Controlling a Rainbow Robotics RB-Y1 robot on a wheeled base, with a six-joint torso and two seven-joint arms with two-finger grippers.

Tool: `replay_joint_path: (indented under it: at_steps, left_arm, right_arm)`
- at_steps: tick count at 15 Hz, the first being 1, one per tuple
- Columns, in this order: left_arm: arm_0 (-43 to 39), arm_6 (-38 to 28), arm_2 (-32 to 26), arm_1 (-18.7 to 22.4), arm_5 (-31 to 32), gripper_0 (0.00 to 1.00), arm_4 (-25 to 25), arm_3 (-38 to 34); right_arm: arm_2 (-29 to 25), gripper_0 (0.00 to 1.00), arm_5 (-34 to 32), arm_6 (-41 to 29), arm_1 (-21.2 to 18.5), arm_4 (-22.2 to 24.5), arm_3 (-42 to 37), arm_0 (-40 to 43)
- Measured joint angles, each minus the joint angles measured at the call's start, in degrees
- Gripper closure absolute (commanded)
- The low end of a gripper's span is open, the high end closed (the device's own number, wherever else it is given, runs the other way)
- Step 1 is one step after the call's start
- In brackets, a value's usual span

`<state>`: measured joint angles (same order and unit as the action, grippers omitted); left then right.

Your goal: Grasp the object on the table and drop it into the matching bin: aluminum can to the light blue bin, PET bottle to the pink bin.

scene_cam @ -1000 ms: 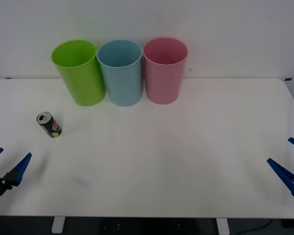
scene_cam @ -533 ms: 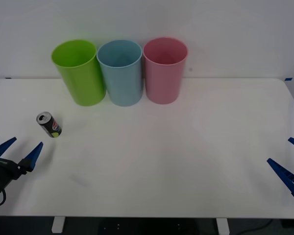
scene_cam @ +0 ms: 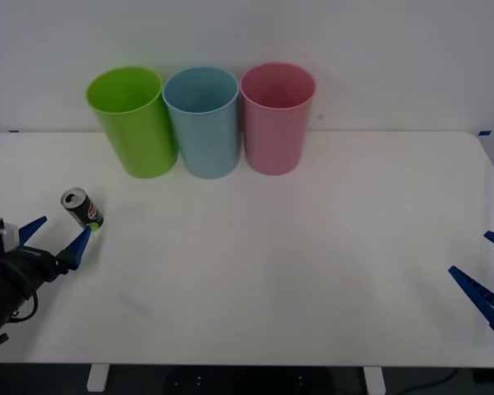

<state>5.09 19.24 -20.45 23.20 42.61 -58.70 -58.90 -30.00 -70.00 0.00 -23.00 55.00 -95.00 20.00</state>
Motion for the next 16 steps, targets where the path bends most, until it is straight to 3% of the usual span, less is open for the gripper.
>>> replay_joint_path:
  at_steps: [16]
  left_arm:
    - [11.71,3.56,2.36,-1.4,-4.47,0.0,-0.85,11.82]
  right_arm:
    - [0.0,0.0,0.0,0.0,0.0,0.0,0.0,0.0]
